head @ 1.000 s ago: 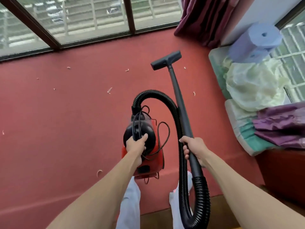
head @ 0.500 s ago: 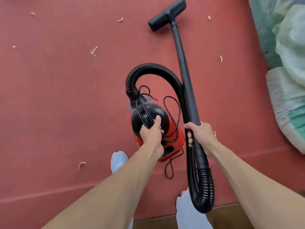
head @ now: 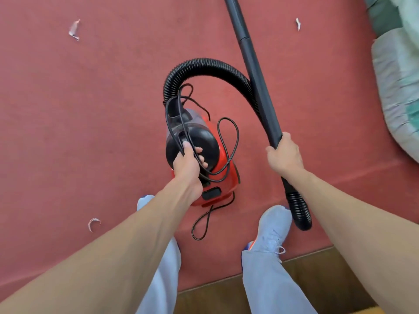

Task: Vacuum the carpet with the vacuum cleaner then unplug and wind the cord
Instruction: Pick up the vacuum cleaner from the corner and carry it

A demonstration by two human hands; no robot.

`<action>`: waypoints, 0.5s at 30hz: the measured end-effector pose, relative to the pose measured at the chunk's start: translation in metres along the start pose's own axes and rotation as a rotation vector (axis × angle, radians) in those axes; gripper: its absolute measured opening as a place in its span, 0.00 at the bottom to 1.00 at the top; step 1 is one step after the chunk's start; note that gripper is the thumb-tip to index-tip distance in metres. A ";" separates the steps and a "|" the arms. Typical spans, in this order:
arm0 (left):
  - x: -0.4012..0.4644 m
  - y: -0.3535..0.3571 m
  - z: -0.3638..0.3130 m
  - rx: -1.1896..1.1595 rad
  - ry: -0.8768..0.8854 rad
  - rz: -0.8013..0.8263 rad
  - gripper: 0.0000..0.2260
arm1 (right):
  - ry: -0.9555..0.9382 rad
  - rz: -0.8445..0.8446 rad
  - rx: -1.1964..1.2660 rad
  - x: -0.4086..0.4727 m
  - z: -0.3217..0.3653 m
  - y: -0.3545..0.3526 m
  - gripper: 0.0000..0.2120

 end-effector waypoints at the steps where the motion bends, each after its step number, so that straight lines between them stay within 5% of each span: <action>1: 0.001 0.003 -0.001 0.039 -0.005 0.024 0.19 | -0.008 -0.033 -0.030 0.001 -0.001 -0.002 0.21; 7: 0.002 0.009 -0.005 0.198 -0.001 0.070 0.20 | 0.002 -0.178 -0.185 0.003 -0.018 -0.018 0.30; 12: -0.009 -0.010 -0.025 0.682 0.213 -0.259 0.19 | -0.118 -0.295 -0.334 -0.016 -0.014 -0.031 0.33; 15: -0.023 -0.020 -0.033 0.763 0.257 -0.337 0.18 | -0.186 -0.242 -0.298 -0.039 -0.003 -0.025 0.30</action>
Point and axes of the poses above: each hand's wrist, its own x-axis towards the middle knuckle, its own y-axis out of the palm, z = x × y, the point moved 7 cm from there along x, towards the middle knuckle, and after that the axes turned 1 degree about z, right-handed, at the moved point
